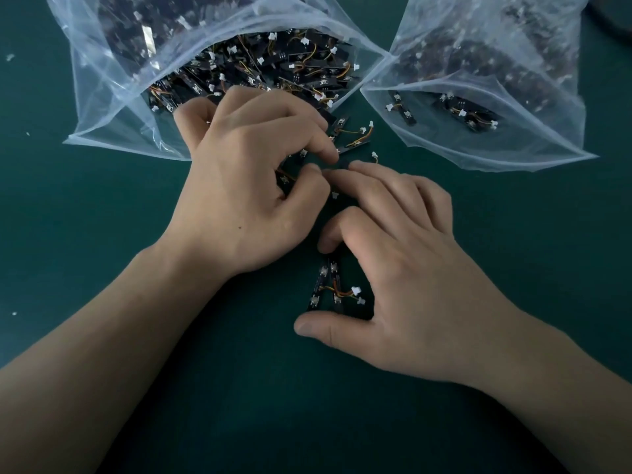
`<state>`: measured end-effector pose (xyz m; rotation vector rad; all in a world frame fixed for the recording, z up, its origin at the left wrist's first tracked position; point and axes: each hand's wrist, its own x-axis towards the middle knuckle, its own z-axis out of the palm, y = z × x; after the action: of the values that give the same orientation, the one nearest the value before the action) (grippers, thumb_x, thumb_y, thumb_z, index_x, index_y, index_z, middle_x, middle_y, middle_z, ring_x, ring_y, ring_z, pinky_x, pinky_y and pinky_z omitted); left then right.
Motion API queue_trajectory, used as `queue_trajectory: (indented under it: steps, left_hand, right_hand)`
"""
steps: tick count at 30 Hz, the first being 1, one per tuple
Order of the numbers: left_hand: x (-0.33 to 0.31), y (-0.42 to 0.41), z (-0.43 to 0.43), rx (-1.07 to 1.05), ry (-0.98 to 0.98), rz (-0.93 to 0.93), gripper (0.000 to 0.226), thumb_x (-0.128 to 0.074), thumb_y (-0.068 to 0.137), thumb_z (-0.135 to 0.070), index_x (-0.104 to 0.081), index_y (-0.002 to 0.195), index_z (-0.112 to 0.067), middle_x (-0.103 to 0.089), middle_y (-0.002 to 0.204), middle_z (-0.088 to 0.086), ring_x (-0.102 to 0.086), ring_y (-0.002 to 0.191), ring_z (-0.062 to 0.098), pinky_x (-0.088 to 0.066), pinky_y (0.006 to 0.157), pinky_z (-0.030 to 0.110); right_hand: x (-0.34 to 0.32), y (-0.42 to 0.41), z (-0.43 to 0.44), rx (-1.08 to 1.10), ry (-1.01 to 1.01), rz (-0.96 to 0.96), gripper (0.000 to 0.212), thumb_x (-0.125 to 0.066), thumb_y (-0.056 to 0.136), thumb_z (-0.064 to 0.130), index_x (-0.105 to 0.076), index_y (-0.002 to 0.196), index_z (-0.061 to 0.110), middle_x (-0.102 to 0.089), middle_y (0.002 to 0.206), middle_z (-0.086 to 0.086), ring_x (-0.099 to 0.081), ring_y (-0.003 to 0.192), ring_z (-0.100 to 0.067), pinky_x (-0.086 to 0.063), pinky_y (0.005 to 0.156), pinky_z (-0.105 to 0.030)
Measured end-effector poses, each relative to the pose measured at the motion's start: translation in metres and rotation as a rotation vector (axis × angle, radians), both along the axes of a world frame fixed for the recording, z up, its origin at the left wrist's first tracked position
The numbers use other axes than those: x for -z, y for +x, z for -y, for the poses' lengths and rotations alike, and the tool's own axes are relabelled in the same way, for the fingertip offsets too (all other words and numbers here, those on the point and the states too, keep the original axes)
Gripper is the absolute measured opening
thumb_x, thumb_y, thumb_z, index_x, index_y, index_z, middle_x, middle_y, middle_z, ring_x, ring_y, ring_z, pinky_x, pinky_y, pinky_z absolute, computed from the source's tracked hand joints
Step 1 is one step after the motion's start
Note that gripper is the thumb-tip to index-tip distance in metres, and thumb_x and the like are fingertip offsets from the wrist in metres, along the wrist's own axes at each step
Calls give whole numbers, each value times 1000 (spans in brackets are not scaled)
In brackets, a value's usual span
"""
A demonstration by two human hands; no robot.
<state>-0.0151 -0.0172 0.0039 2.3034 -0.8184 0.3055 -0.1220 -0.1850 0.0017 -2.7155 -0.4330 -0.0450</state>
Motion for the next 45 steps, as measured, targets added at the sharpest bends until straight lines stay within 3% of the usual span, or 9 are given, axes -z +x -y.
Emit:
queue_trajectory:
  steps: [10, 15, 19, 23, 27, 32, 37, 45]
  left_hand:
    - [1, 0, 0, 8, -11, 14, 23, -57, 84, -15, -78, 89, -24, -71, 112, -15, -58, 119, 10, -24, 99, 45]
    - [2, 0, 1, 19, -2, 19, 24, -57, 81, -14, -78, 89, -24, -71, 112, -15, -58, 119, 10, -27, 99, 50]
    - [-2, 1, -4, 186, 55, 23, 45, -55, 69, -19, -76, 109, -25, -66, 126, -13, -54, 126, 14, -30, 100, 61]
    - [-5, -1, -4, 316, 150, 72, 80, -56, 61, -28, -60, 140, -24, -52, 148, -8, -42, 139, 20, -24, 101, 51]
    - [-4, -5, -1, 362, 224, 70, 93, -63, 61, -38, -49, 152, -27, -41, 158, -7, -35, 142, 25, -21, 107, 46]
    - [-1, -6, 0, 366, 294, 26, 95, -63, 64, -43, -43, 157, -30, -33, 164, -8, -28, 147, 27, -20, 113, 55]
    - [-1, -6, -1, 368, 323, 20, 93, -61, 66, -44, -44, 156, -31, -32, 164, -8, -26, 147, 27, -17, 114, 51]
    - [-1, -6, 0, 349, 340, 17, 91, -61, 67, -44, -44, 155, -32, -34, 162, -9, -27, 146, 27, -19, 114, 56]
  right_hand:
    - [0, 0, 3, -43, 39, -16, 59, -64, 85, 74, -63, 112, 22, -48, 150, 2, -30, 153, -22, -18, 121, -48]
    - [-1, 1, 7, -74, 51, -31, 65, -64, 83, 78, -63, 118, 23, -46, 152, 3, -27, 154, -21, -17, 122, -48]
    - [-5, 4, 19, -136, 80, -43, 67, -66, 80, 78, -61, 119, 24, -42, 157, 3, -22, 156, -17, -14, 123, -45]
    - [-9, 10, 34, -154, 107, -49, 54, -73, 79, 70, -62, 108, 26, -43, 156, 4, -22, 156, -18, -17, 121, -48]
    - [-10, 13, 41, -169, 94, -50, 42, -75, 79, 66, -62, 91, 28, -47, 150, 5, -28, 151, -19, -20, 118, -45]
    - [-11, 12, 41, -197, 124, -58, 25, -76, 81, 50, -63, 80, 28, -48, 144, 5, -30, 147, -17, -18, 116, -38]
    - [-10, 11, 40, -194, 178, -51, 12, -78, 83, 36, -70, 77, 29, -49, 139, 8, -34, 143, -14, -19, 116, -38]
    - [-12, 12, 39, -179, 230, -78, 11, -81, 78, 32, -74, 71, 34, -53, 146, 6, -38, 147, -16, -17, 120, -48]
